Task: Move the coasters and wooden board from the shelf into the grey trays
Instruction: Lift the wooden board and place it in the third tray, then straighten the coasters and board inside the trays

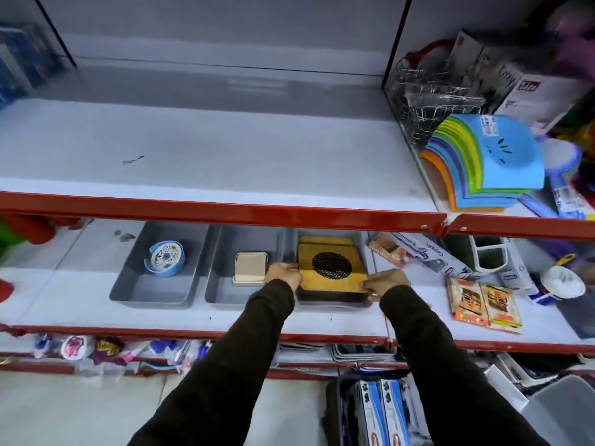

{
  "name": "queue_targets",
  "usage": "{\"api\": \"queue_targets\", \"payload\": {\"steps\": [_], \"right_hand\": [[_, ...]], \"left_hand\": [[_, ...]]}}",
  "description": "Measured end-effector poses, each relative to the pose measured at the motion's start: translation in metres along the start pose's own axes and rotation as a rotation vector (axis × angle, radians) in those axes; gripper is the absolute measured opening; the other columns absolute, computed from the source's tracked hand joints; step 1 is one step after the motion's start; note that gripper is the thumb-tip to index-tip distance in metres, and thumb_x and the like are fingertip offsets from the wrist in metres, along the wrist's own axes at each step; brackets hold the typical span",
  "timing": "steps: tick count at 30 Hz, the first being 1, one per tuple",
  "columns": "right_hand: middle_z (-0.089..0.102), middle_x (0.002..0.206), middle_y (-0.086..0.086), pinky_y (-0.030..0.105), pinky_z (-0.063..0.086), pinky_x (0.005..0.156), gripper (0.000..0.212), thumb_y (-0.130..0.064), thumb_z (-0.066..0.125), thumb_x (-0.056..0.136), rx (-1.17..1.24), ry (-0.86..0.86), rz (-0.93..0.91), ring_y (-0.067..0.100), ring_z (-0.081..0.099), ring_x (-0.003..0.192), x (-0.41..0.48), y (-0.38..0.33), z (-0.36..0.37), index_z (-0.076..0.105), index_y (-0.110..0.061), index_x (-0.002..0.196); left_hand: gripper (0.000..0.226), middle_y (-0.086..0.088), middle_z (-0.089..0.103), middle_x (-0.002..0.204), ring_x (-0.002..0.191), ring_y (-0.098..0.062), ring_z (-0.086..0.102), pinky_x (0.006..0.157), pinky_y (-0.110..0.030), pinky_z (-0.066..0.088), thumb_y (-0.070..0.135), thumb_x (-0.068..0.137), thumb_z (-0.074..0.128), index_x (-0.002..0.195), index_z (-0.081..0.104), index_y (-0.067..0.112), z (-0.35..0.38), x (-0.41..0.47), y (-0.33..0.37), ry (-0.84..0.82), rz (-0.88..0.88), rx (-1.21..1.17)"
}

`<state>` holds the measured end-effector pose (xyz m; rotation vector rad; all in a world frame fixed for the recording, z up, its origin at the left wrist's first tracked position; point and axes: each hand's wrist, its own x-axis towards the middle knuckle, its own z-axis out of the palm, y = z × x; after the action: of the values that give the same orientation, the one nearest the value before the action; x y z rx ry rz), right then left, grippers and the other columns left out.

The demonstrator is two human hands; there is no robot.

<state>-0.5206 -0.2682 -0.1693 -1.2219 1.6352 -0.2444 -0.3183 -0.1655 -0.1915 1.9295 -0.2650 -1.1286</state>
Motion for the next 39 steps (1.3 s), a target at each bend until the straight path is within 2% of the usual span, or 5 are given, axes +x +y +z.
{"api": "queue_targets", "payload": {"steps": [5,15,21,29,39], "right_hand": [[0.075,0.092,0.005,0.040,0.052,0.098,0.017,-0.022,0.084,0.068,-0.226,0.203,-0.105,0.027,0.069,0.093,0.003,0.003,0.017,0.077,-0.016,0.083],[0.071,0.111,0.013,0.034,0.048,0.096,0.024,-0.021,0.057,0.092,-0.564,0.234,-0.265,0.031,0.065,0.105,-0.020,0.002,0.031,0.075,-0.013,0.105],[0.057,0.129,0.010,0.039,0.040,0.102,0.038,-0.040,0.049,0.095,-0.762,0.287,-0.443,0.029,0.044,0.125,-0.026,0.008,0.035,0.065,-0.016,0.119],[0.047,0.145,0.010,0.038,0.042,0.104,0.046,-0.043,0.046,0.094,-0.820,0.165,-0.587,0.030,0.044,0.130,-0.063,-0.015,0.084,0.055,-0.020,0.133],[0.055,0.138,0.008,0.039,0.037,0.108,0.043,-0.037,0.048,0.094,-0.832,-0.033,-0.743,0.030,0.049,0.128,-0.114,-0.073,0.225,0.055,-0.020,0.133]], "left_hand": [[0.033,-0.016,0.067,0.125,0.121,-0.030,0.060,0.109,-0.029,0.043,0.000,0.088,0.052,0.117,0.066,-0.001,0.013,-0.020,0.012,0.110,0.039,0.068],[0.040,-0.014,0.064,0.131,0.123,-0.027,0.059,0.110,-0.030,0.042,0.004,0.090,0.054,0.130,0.059,0.002,0.017,-0.022,0.001,0.036,0.134,0.225],[0.038,-0.018,0.069,0.119,0.110,-0.032,0.064,0.097,-0.030,0.048,0.022,0.097,0.049,0.133,0.059,0.010,-0.004,-0.032,-0.005,0.042,0.347,0.412],[0.042,-0.015,0.061,0.135,0.123,-0.032,0.058,0.108,-0.036,0.045,0.022,0.096,0.049,0.136,0.054,0.008,-0.069,-0.048,-0.004,0.097,0.515,0.505],[0.042,-0.016,0.057,0.138,0.127,-0.034,0.053,0.111,-0.038,0.041,0.016,0.094,0.051,0.135,0.056,0.009,-0.217,-0.013,-0.032,0.222,0.440,0.540]]}}
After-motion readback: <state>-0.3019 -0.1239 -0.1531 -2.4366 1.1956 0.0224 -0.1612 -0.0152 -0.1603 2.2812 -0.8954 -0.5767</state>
